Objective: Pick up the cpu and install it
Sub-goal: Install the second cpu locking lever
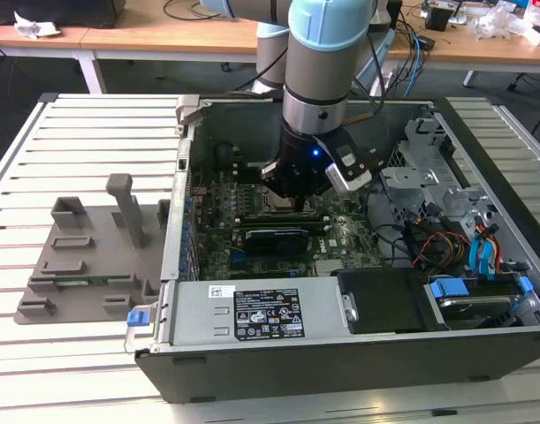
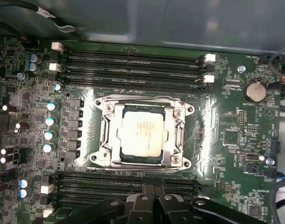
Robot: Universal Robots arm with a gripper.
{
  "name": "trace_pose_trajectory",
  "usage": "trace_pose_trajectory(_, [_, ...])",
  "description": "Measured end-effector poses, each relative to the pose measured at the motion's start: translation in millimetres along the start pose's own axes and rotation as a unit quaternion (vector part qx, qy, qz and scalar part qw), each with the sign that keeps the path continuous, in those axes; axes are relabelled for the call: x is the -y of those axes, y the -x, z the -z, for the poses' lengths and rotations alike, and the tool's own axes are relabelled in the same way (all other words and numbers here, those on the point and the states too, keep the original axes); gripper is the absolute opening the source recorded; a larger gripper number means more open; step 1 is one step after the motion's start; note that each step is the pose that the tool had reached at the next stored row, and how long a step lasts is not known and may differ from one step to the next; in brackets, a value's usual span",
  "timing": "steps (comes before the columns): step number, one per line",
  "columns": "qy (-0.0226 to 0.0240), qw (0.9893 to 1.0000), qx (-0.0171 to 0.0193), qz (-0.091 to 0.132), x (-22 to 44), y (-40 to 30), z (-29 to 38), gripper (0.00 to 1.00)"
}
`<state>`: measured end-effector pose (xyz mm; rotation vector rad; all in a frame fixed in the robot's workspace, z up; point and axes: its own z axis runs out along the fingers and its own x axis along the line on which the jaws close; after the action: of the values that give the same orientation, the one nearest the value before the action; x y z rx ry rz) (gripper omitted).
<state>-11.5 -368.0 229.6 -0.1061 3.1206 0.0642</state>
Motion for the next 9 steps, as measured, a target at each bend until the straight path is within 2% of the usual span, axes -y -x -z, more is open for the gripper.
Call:
trace_pose_trajectory(4, [-0.0016, 1.0, 0.0, 0.0, -3.2, 1.4, 8.1, 0.11])
trace_pose_trajectory(7, [-0.0027, 1.0, -0.0001, 0.0, -10.3, 2.3, 18.5, 0.11])
trace_pose_trajectory(9, [-0.0028, 1.0, -0.0001, 0.0, -13.3, 2.8, 28.2, 0.11])
